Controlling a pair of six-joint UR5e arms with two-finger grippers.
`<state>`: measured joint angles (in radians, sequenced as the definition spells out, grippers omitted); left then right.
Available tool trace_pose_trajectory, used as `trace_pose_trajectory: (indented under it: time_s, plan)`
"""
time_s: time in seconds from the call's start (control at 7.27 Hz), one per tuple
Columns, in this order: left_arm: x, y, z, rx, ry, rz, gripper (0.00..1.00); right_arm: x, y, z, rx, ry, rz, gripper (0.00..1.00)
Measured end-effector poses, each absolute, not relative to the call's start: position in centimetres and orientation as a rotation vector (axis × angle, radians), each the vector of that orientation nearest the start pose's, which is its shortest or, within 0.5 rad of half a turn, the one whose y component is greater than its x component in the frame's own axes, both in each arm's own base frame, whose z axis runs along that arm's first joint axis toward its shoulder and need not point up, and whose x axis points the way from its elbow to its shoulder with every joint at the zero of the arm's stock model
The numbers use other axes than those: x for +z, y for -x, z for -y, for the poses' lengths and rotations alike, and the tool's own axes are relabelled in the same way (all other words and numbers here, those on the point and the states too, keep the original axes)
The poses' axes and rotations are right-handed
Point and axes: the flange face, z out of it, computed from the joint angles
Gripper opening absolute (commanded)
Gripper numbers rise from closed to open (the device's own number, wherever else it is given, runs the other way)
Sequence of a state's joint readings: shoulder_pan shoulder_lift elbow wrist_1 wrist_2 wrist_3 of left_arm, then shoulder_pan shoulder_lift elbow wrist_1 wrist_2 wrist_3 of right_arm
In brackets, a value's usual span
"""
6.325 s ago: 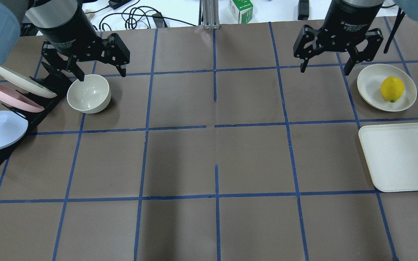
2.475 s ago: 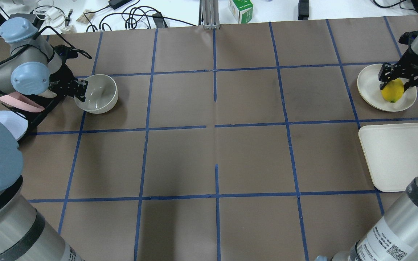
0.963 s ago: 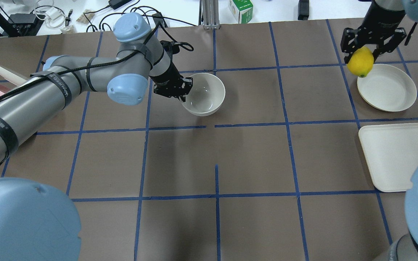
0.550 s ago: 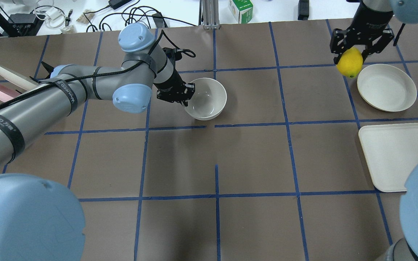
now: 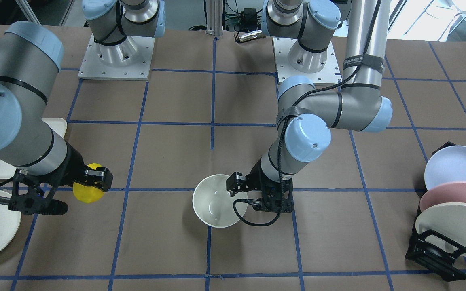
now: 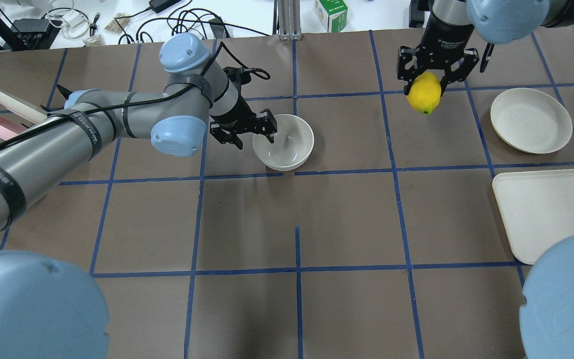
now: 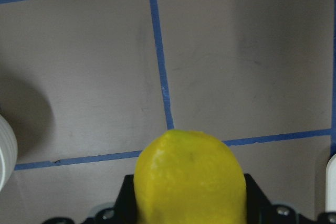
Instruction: Place bowl and put lemon in it
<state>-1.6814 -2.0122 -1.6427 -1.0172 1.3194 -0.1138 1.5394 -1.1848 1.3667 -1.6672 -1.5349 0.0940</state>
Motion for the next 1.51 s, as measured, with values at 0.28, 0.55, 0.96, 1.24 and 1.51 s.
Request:
trace_pose_trajectory:
  time_s: [0.28, 0.55, 0.96, 1.24, 1.51]
  plan:
    - [34.5, 17.7, 60.9, -0.027, -0.095, -3.262, 1.00, 37.3, -15.3, 63.7, 0.139, -0.220, -3.067, 0.00]
    - [42.8, 15.3, 58.2, -0.018, -0.123, -3.145, 1.00, 36.1, -21.0, 63.4, 0.113, -0.235, -3.065, 0.00]
    - [48.9, 14.2, 53.6, -0.061, -0.112, -3.122, 1.00, 32.7, -30.3, 62.6, 0.024, -0.229, -3.057, 0.00]
    - [50.0, 12.8, 53.2, -0.084, -0.071, -3.130, 1.00, 29.8, -34.9, 61.9, 0.005, -0.233, -3.052, 0.00]
    - [50.7, 12.7, 52.8, -0.083, -0.067, -3.134, 1.00, 27.1, -36.8, 61.6, 0.029, -0.218, -3.058, 0.00]
